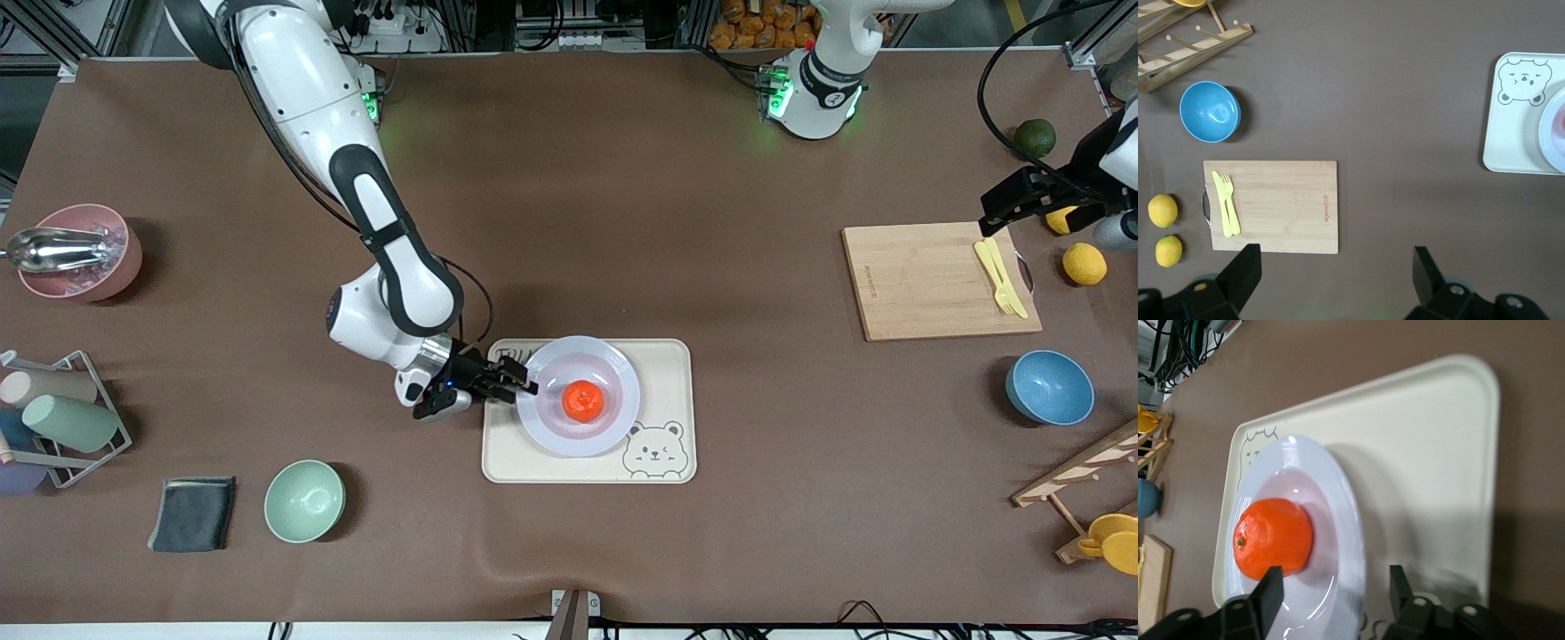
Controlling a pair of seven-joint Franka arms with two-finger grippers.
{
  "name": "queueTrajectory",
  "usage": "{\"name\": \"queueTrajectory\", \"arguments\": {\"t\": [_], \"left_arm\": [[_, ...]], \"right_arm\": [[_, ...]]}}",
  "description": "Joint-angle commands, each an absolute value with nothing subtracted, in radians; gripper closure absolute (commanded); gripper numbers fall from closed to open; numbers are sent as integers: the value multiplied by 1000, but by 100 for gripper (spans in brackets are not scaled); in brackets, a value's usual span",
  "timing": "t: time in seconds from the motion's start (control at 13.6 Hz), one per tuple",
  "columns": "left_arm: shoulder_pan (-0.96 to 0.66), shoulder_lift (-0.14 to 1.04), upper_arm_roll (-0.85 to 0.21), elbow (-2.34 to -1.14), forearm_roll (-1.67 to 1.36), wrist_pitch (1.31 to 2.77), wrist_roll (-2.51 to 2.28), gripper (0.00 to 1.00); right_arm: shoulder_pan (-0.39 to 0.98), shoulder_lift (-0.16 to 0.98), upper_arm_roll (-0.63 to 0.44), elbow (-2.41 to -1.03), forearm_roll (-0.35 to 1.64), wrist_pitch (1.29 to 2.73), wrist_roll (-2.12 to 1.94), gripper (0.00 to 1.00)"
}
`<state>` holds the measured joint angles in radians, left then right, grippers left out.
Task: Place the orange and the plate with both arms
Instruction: 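Carry the plate with the right gripper onto the bear tray, then open the right gripper and draw it back from the plate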
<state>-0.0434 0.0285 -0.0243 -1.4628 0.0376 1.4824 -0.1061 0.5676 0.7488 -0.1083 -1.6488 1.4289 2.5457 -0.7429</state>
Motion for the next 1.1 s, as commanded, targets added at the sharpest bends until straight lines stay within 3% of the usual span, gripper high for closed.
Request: {"name": "queueTrajectory", "arguments": {"t": [0.0,0.22,0.51,0.81,1.03], "left_arm": [[-37,11,-31,-1470,25,1471,-81,0],[-38,11,-29,-1470,15,1471,-81,0],[-35,9,-26,-1470,15,1471,-81,0],[-32,-8,-20,-1477,15,1459,-80,0],[-32,-6,-18,-1479,15,1454,-77,0]], "right_arm": [[552,677,-167,-1658,1217,2456,-604,0],[554,588,-294,-1649,985,2250,-477,0],[603,525,-486,-1626,884,2022,-471,0],[609,473,-551,-1594,766,1904,-471,0],[578,378,-539,-1600,561,1887,-469,0]]}}
